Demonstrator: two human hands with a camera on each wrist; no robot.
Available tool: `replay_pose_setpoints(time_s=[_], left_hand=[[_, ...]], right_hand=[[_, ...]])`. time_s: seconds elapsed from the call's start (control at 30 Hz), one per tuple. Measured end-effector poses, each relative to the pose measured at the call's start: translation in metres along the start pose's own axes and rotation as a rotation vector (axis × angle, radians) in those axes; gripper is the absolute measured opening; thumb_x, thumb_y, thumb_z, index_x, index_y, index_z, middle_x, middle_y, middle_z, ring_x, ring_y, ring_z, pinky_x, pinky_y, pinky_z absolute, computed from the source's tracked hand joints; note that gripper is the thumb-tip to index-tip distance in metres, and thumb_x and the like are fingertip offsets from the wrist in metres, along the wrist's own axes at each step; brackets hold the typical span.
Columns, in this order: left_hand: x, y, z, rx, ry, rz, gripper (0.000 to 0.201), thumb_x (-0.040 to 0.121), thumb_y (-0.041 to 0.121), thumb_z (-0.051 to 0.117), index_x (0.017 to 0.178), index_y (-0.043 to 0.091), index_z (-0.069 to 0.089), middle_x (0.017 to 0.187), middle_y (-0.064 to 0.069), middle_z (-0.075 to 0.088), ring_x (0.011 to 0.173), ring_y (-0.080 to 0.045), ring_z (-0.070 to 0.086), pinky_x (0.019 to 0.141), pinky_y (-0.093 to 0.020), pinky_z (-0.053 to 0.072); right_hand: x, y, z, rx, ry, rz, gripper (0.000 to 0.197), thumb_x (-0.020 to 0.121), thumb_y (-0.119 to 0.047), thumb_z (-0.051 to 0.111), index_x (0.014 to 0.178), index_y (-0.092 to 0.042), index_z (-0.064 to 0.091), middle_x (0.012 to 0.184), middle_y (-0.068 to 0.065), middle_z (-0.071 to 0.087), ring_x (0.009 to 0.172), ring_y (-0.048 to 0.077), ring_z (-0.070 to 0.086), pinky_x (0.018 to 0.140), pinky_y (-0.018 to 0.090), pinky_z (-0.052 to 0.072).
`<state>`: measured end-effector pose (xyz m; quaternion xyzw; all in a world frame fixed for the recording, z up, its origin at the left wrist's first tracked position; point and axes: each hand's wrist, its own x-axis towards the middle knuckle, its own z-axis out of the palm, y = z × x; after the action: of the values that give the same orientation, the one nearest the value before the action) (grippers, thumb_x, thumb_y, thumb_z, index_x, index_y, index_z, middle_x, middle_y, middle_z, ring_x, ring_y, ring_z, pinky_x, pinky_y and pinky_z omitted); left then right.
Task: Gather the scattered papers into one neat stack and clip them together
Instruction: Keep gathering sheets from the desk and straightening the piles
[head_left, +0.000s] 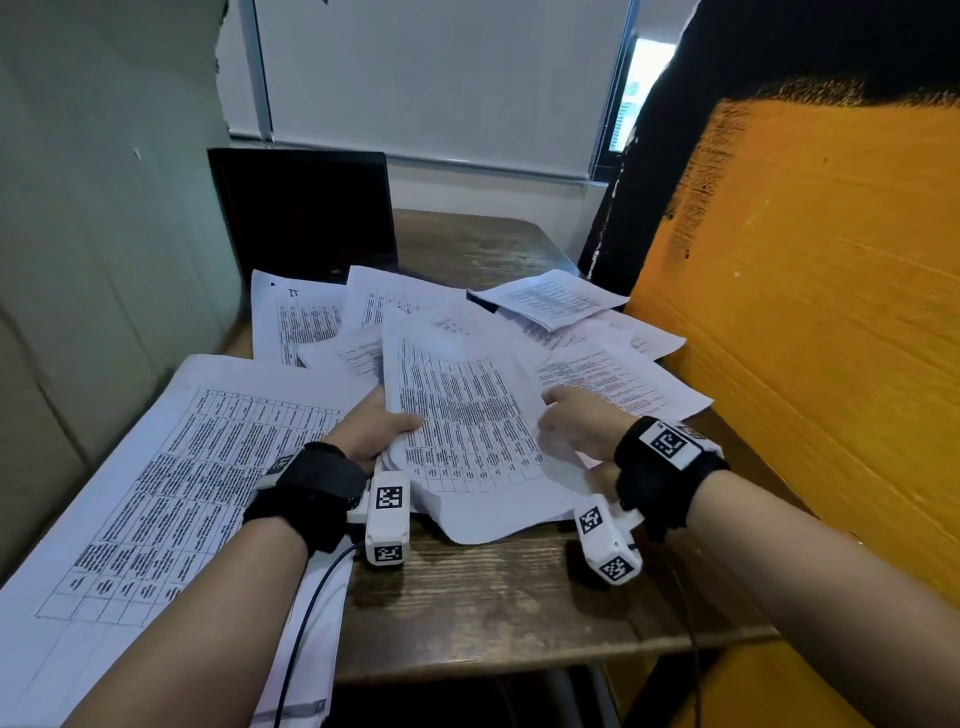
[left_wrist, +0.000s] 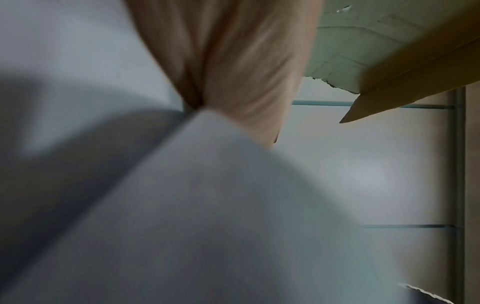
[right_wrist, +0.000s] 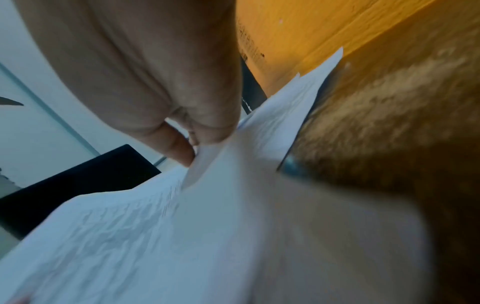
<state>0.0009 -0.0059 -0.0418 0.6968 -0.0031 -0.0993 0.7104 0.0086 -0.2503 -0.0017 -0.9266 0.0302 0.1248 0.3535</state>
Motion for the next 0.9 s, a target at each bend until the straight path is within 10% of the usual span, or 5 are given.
replay_pose_setpoints(time_s=[0.2, 0.37, 0.53, 0.77, 0.9], left_hand=[[0.003, 0.009, -0.015, -0.430, 0.200, 0.144, 0.039, 0.096, -0.004, 0.044, 0.132, 0.010, 0.046, 0.114, -0.017, 0.066, 0.091, -0.030, 0.070, 0.074, -0.045, 0.059], [-0.003, 0.011, -0.028, -0.710, 0.108, 0.000, 0.048, 0.085, 0.020, 0.060, 0.131, 0.007, 0.054, 0.114, -0.007, 0.068, 0.079, -0.018, 0.073, 0.059, -0.030, 0.059], [-0.010, 0.013, -0.022, -0.763, 0.000, 0.023, 0.038, 0.095, 0.027, 0.049, 0.079, 0.009, 0.078, 0.074, -0.003, 0.075, 0.060, -0.013, 0.072, 0.050, -0.023, 0.057], [-0.011, 0.011, -0.012, -0.357, 0.007, -0.224, 0.028, 0.093, 0.007, 0.050, 0.120, 0.000, 0.055, 0.123, -0.021, 0.061, 0.085, -0.032, 0.071, 0.077, -0.045, 0.057], [-0.010, 0.013, 0.000, -0.215, 0.024, -0.198, 0.031, 0.096, -0.012, 0.036, 0.100, 0.012, 0.054, 0.103, -0.018, 0.059, 0.090, -0.037, 0.060, 0.076, -0.045, 0.055]], right_hand=[[-0.002, -0.004, -0.031, -0.360, 0.062, -0.038, 0.055, 0.095, -0.016, 0.050, 0.145, -0.003, 0.033, 0.150, 0.016, 0.038, 0.134, 0.030, 0.040, 0.107, 0.036, 0.035], [-0.010, -0.008, -0.009, -0.760, -0.272, 0.019, 0.101, 0.070, -0.078, 0.058, 0.143, -0.014, 0.031, 0.145, 0.006, 0.044, 0.127, 0.030, 0.046, 0.091, 0.041, 0.041], [-0.002, -0.016, 0.016, -0.755, -0.135, -0.052, 0.067, 0.083, -0.043, 0.065, 0.134, -0.008, 0.039, 0.133, 0.014, 0.053, 0.116, 0.032, 0.054, 0.081, 0.034, 0.045], [-0.019, -0.020, -0.041, -0.583, -0.078, -0.008, 0.038, 0.099, -0.012, 0.047, 0.134, 0.001, 0.050, 0.139, 0.017, 0.052, 0.118, 0.028, 0.053, 0.096, 0.032, 0.040], [-0.017, -0.004, -0.087, -0.286, 0.075, 0.080, 0.031, 0.099, -0.007, 0.039, 0.124, 0.002, 0.055, 0.113, 0.023, 0.059, 0.097, 0.034, 0.058, 0.081, 0.039, 0.049]])
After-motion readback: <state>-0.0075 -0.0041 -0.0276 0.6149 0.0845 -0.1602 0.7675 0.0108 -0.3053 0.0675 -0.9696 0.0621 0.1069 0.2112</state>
